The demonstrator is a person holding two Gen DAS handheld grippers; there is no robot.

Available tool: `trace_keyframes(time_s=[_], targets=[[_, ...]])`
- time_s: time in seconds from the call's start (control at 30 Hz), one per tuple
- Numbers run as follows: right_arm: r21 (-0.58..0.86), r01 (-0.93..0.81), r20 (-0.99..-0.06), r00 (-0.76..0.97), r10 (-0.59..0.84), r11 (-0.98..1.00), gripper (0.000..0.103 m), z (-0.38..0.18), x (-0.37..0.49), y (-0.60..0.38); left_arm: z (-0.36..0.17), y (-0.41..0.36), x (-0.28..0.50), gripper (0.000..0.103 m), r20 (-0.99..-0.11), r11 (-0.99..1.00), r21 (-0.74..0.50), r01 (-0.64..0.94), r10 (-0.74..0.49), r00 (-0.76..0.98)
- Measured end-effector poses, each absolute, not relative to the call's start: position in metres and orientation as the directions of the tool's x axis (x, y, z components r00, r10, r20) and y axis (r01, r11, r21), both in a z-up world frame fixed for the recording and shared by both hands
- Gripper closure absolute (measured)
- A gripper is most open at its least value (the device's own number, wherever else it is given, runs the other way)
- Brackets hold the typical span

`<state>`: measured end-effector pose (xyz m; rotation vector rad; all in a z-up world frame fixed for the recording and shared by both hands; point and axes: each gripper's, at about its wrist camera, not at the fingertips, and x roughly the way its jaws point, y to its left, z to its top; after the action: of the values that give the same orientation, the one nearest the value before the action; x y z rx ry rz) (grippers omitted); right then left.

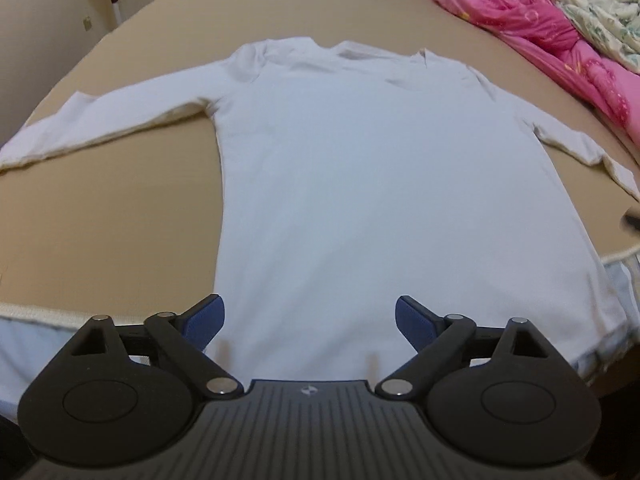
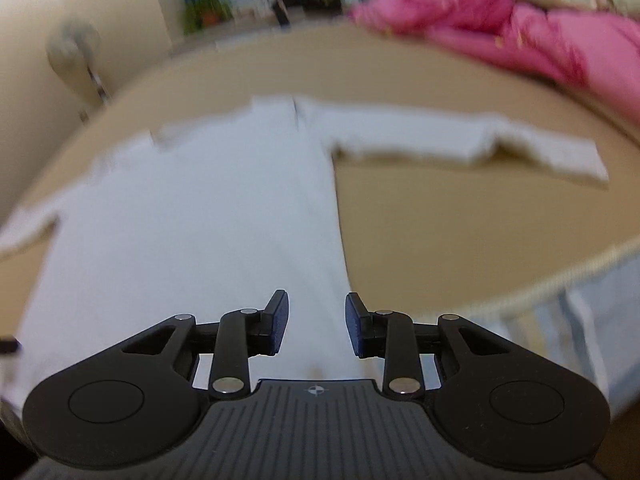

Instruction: Fold small clothes

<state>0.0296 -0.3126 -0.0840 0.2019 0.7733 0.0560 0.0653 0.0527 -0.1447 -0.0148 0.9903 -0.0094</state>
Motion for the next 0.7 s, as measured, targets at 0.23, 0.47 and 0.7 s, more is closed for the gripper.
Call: trace_keyframes(time_s=[0.23, 0.47, 0.7], targets=[[0.129, 0.03, -0.498, 0.866, 0.039, 0.991, 0.036, -0.034, 0.063, -0.364, -0.132, 0.044, 0.083, 0.0, -0.793, 0.999, 0.0, -0.036, 0.022, 0.609], [0.344, 0.382, -0.61, 0.785, -0.105, 0.858, 0.044, -0.072, 0.089, -0.434, -0.136, 0.026, 0.089, 0.0, -0.788, 0.998, 0.061, 0.004, 0.046, 0.614], [0.417, 0.528, -0.63, 0.755, -0.183, 0.74, 0.044, -0.087, 0.087, -0.475, -0.13, 0.0, 0.092, 0.018, -0.701, 0.991, 0.116, 0.059, 0.039, 0.712]])
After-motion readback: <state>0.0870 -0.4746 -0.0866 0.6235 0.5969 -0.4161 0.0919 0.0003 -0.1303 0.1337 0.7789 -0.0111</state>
